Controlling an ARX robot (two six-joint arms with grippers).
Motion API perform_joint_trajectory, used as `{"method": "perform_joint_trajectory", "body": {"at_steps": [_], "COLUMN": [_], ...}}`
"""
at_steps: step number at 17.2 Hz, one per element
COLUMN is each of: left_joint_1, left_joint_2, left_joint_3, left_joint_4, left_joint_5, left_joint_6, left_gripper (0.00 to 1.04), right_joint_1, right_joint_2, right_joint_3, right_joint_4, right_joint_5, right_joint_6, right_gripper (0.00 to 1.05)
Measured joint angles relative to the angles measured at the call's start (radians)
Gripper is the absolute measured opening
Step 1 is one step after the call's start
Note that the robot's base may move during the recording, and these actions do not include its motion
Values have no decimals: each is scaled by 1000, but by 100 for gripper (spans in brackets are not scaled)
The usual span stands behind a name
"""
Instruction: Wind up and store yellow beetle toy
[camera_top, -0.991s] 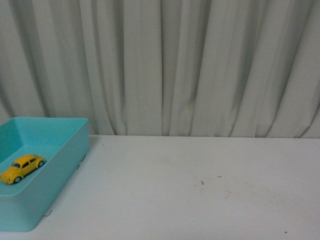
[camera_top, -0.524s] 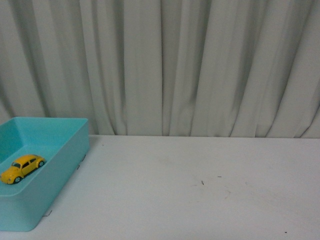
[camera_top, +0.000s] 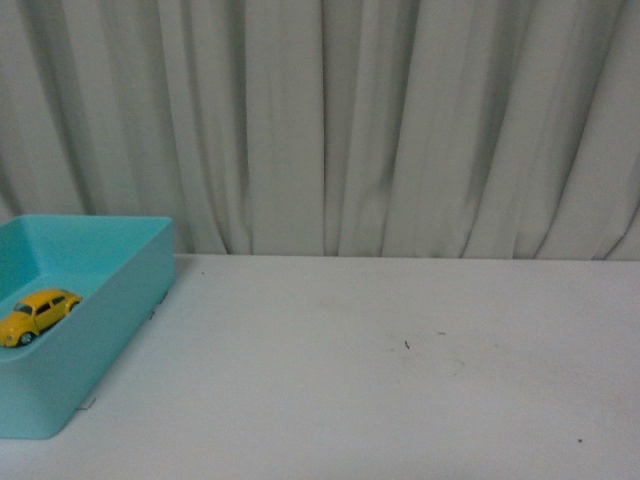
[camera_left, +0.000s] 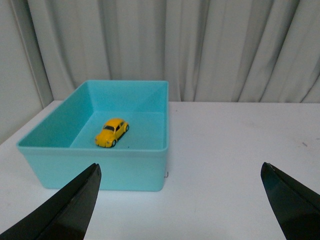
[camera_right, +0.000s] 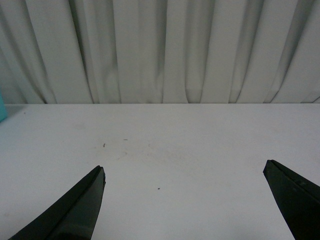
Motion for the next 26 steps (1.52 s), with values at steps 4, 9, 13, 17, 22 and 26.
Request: {"method": "perform_joint_trajectory", "body": {"at_steps": [4, 9, 13, 17, 22, 26], "left_joint_1": [0, 0, 0, 0, 0, 0], "left_joint_2": [0, 0, 0, 0, 0, 0], "left_joint_3": [0, 0, 0, 0, 0, 0], "left_joint_4": [-2, -2, -2, -3, -2, -6], "left_joint_5": [0, -1, 0, 0, 0, 0], "left_joint_6": [0, -2, -1, -1, 0, 0], "left_gripper": [98, 98, 98, 98, 98, 98], "right_joint_1": [0, 0, 0, 0, 0, 0], "right_joint_2": [0, 0, 0, 0, 0, 0], "right_joint_3": [0, 0, 0, 0, 0, 0], "right_joint_4": [-3, -2, -1, -2, -3, -5], "right_joint_5": [0, 0, 0, 1, 0, 1], "right_joint_6": [0, 0, 0, 1, 0, 1], "right_gripper": [98, 98, 98, 98, 98, 98]}}
